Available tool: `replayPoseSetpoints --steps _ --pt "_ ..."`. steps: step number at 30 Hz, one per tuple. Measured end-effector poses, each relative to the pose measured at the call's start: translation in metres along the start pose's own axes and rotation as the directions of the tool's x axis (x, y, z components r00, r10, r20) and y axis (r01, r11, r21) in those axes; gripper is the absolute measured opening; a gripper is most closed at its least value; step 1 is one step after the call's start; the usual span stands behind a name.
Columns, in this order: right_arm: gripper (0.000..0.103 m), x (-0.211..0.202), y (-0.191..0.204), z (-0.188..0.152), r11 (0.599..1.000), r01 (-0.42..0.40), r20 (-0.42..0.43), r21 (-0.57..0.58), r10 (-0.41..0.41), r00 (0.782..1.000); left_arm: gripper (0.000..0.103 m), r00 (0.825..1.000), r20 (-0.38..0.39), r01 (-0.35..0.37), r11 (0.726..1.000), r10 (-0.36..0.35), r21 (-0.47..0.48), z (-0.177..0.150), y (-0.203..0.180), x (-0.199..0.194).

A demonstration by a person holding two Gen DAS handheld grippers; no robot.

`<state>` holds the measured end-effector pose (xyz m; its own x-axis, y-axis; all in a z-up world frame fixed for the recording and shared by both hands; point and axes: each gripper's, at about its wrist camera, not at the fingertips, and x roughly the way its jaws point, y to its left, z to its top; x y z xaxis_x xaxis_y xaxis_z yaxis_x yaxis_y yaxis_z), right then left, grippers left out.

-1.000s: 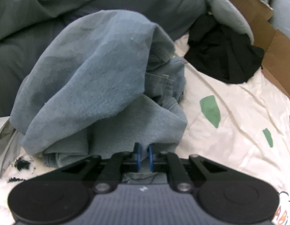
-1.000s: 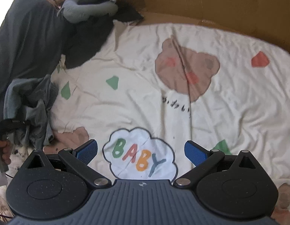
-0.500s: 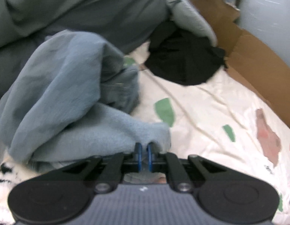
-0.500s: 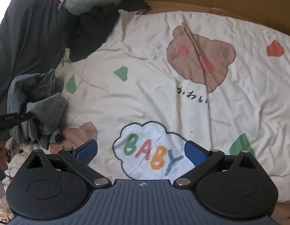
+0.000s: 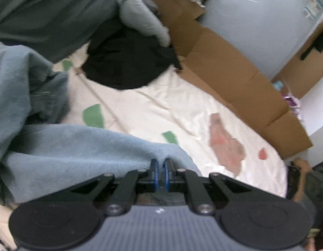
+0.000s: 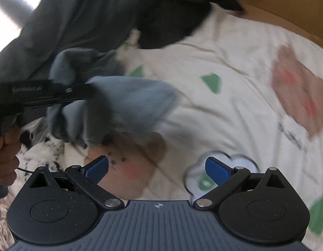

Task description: Fold clothes

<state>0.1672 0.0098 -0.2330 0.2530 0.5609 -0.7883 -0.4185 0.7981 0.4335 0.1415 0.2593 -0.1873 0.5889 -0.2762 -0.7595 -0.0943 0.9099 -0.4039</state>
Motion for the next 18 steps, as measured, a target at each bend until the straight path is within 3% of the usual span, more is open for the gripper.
replayPoseSetpoints --steps 5,7,10,11,15,18 --pt "0.099 0.012 0.014 0.014 0.999 -0.037 0.018 -0.034 0.038 0.999 0.006 0.997 -0.019 0.08 0.997 -0.08 0.001 -0.006 -0.01 -0.004" --pt "0.09 0.018 0.017 0.017 0.997 -0.029 0.017 -0.067 0.031 0.999 0.006 0.996 -0.011 0.093 0.995 -0.094 -0.025 -0.007 -0.006 -0.007" --pt "0.052 0.027 0.017 0.019 0.995 -0.026 -0.012 -0.094 0.025 1.0 0.006 0.994 -0.002 0.11 0.992 -0.11 -0.058 -0.01 -0.001 -0.012" --pt "0.034 0.031 0.015 0.019 0.995 -0.028 -0.028 -0.099 0.025 0.999 0.007 0.994 -0.008 0.108 0.992 -0.109 -0.059 -0.011 -0.001 -0.012" --pt "0.019 0.027 0.011 0.013 0.991 0.024 -0.006 -0.134 -0.025 1.0 0.009 0.997 -0.037 0.059 0.997 -0.061 -0.048 -0.015 0.004 -0.013" --pt "0.017 0.02 -0.012 0.01 0.991 0.118 0.002 -0.061 -0.118 0.993 0.032 0.998 -0.009 -0.061 0.998 0.061 -0.005 -0.021 0.01 -0.023"
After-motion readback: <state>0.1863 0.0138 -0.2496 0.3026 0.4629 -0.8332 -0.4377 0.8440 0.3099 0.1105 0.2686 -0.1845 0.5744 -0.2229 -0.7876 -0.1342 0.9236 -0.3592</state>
